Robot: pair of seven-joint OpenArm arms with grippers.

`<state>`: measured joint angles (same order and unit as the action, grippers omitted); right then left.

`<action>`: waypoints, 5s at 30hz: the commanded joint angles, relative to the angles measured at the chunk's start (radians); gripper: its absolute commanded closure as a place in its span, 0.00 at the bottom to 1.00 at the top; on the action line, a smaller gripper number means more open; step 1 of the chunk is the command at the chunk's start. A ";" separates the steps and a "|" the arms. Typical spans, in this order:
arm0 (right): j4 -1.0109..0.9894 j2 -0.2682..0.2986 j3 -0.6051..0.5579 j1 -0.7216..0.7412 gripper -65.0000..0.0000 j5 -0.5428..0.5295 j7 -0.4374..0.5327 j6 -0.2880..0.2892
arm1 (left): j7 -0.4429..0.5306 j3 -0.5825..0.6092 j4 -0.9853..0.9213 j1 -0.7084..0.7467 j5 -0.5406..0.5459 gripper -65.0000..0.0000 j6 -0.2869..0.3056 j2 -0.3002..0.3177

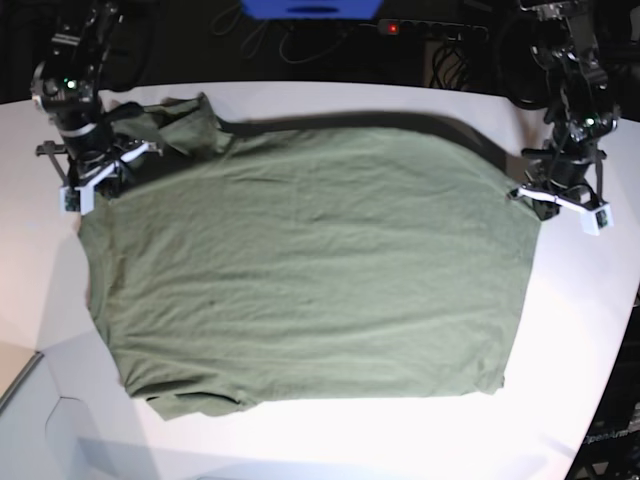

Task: Layout the t-shirt on the table in an organized manner, then fold the t-shirt properly
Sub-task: 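Lift the collar-side edge with both grippers and fold it over the shirt, then hold the folded edge with both grippers and adjust the left gripper's corner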

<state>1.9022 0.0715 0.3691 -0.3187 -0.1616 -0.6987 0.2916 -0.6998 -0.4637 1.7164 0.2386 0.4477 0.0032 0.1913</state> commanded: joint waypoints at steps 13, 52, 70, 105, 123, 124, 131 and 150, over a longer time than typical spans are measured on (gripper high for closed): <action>-0.186 0.055 0.003 0.169 1.00 -0.006 0.017 0.001 | 0.027 -0.005 -0.120 -0.117 0.006 1.00 0.002 0.007; -0.283 0.090 -0.005 0.349 1.00 -0.008 0.018 0.001 | 0.030 -0.062 -0.232 -0.239 0.007 1.00 0.002 0.003; -0.419 0.101 -0.006 0.436 1.00 -0.008 0.020 0.001 | 0.030 -0.059 -0.318 -0.344 0.006 1.00 0.002 0.003; -0.415 0.182 -0.040 0.413 0.76 -0.008 0.018 0.001 | 0.093 -0.057 -0.596 -0.447 0.001 0.85 0.001 0.014; -0.413 0.182 -0.040 0.384 0.76 -0.011 0.020 0.001 | 0.068 -0.063 -0.269 -0.305 0.009 0.64 0.002 0.018; -0.413 0.182 -0.040 0.384 0.76 -0.011 0.020 0.001 | 0.065 -0.062 -0.241 -0.290 0.009 0.64 0.002 0.018; -0.413 0.182 -0.040 0.385 0.76 -0.013 0.020 0.001 | 0.073 -0.043 -0.310 -0.212 0.007 0.64 0.002 0.017; -0.413 0.198 -0.031 0.384 0.75 -0.011 0.020 0.002 | 0.078 0.016 -0.359 -0.216 0.001 0.64 0.002 0.017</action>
<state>1.4700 0.2474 0.3279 0.0494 -0.1654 -0.6998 0.2920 -0.6327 -0.4465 1.3464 0.0307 0.4461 0.0013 0.1970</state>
